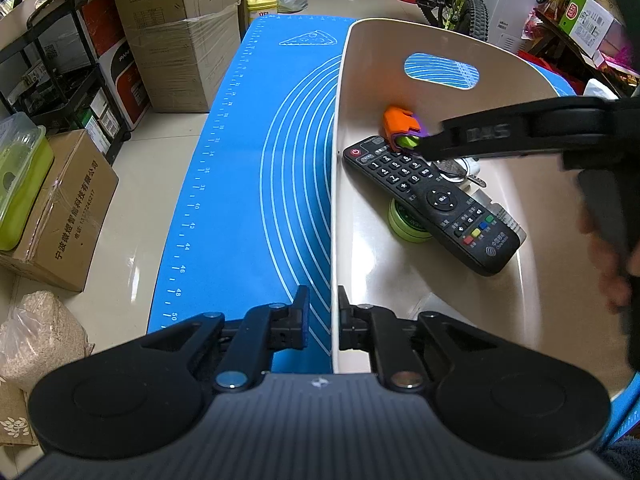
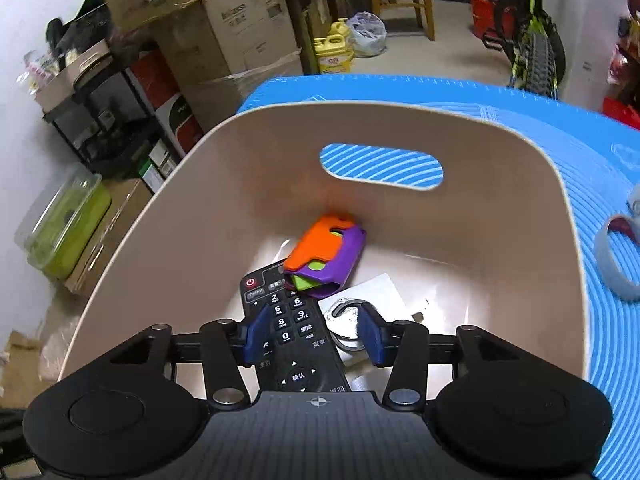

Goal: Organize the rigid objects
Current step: 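Lower the toy into the bin and open the right tool, then move the right tool to the clear tape roll and grasp its rim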

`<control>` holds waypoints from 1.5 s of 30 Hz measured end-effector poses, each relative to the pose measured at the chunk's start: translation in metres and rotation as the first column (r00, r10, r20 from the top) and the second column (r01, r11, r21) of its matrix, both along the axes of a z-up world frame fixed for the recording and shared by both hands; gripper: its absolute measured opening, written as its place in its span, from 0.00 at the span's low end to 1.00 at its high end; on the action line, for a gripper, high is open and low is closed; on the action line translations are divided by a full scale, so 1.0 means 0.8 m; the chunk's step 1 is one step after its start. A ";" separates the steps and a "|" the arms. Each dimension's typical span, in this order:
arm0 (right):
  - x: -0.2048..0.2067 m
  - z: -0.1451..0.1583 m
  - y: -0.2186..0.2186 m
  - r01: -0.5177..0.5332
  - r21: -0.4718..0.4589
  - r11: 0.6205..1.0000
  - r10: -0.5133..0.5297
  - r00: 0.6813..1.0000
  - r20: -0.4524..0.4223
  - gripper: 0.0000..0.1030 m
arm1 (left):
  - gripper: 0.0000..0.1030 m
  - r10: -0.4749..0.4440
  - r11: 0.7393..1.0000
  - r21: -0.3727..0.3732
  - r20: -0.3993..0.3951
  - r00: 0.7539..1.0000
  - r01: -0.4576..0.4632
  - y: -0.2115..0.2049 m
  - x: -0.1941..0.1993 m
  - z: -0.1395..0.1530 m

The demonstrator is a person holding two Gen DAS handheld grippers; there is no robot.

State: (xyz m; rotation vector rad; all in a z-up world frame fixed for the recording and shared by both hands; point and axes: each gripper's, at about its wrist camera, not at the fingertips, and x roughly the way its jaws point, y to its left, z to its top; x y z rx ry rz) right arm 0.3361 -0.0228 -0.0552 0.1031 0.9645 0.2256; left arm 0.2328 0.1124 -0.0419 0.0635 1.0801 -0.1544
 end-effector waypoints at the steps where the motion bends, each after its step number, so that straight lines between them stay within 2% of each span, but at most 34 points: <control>1: -0.004 0.008 -0.001 -0.016 -0.013 1.000 0.016 1.000 0.021 0.57 | 0.15 0.000 1.000 -0.002 0.000 1.000 0.000 -0.001 0.000 0.000; 4: -0.022 0.038 -0.018 -0.060 -0.043 0.997 0.065 0.992 0.109 0.57 | 0.15 -0.001 1.000 -0.004 0.000 1.000 0.001 -0.001 -0.002 0.002; 7: -0.031 0.070 -0.047 -0.058 -0.064 0.996 0.069 0.978 0.196 0.57 | 0.15 0.000 1.000 -0.005 0.000 1.000 0.000 0.002 -0.001 0.002; 9: -0.037 0.089 -0.072 -0.026 -0.087 0.996 0.048 0.965 0.259 0.57 | 0.15 0.000 1.000 -0.005 0.000 1.000 0.000 0.003 -0.001 0.002; 12: -0.036 0.104 -0.112 0.051 -0.109 0.993 -0.015 0.952 0.307 0.57 | 0.15 0.000 1.000 -0.004 0.000 1.000 0.000 0.003 -0.001 0.002; 16: -0.028 0.097 -0.158 0.130 -0.171 0.977 -0.066 0.939 0.338 0.57 | 0.15 -0.001 1.000 -0.004 0.000 1.000 0.001 0.002 -0.002 0.002; 20: -0.010 0.065 -0.188 0.145 -0.239 0.960 -0.069 0.951 0.301 0.57 | 0.15 -0.003 1.000 -0.001 0.002 1.000 0.003 0.007 -0.002 0.003; 24: 0.015 0.021 -0.216 0.153 -0.243 0.958 -0.100 0.971 0.219 0.57 | 0.15 -0.004 1.000 0.000 -0.001 1.000 0.004 0.007 -0.002 0.003; 29: 0.040 -0.025 -0.219 0.147 -0.274 0.951 -0.106 0.981 0.161 0.57 | 0.15 -0.006 1.000 -0.003 -0.005 1.000 0.006 0.010 -0.003 0.003; 33: 0.050 -0.047 -0.223 0.162 -0.280 0.946 -0.124 0.981 0.147 0.55 | 0.15 -0.005 1.000 -0.006 -0.006 1.000 0.005 0.011 -0.001 0.003; 34: 0.049 -0.053 -0.223 0.165 -0.274 0.947 -0.130 0.982 0.140 0.53 | 0.15 -0.005 1.000 -0.007 -0.006 1.000 0.005 0.011 -0.001 0.003; 35: 0.051 -0.058 -0.224 0.165 -0.268 0.949 -0.134 0.982 0.133 0.47 | 0.15 -0.005 1.000 -0.007 -0.006 1.000 0.005 0.011 -0.001 0.003; 37: 0.049 -0.063 -0.224 0.165 -0.276 0.947 -0.132 0.982 0.133 0.43 | 0.15 -0.005 1.000 -0.007 -0.006 1.000 0.005 0.011 -0.001 0.003; 38: 0.048 -0.065 -0.223 0.163 -0.283 0.945 -0.127 0.982 0.140 0.33 | 0.15 -0.005 1.000 -0.007 -0.006 1.000 0.005 0.011 -0.002 0.003; 40: 0.046 -0.065 -0.223 0.168 -0.293 0.941 -0.130 0.981 0.145 0.28 | 0.15 -0.005 1.000 -0.008 -0.006 1.000 0.005 0.011 -0.001 0.003; 41: 0.045 -0.065 -0.224 0.169 -0.297 0.940 -0.130 0.981 0.146 0.20 | 0.15 -0.005 1.000 -0.007 -0.006 1.000 0.005 0.011 -0.001 0.003; 45: 0.034 -0.060 -0.215 0.134 -0.335 0.933 -0.086 0.984 0.154 0.16 | 0.15 -0.005 1.000 -0.003 -0.006 1.000 0.005 0.012 -0.001 0.003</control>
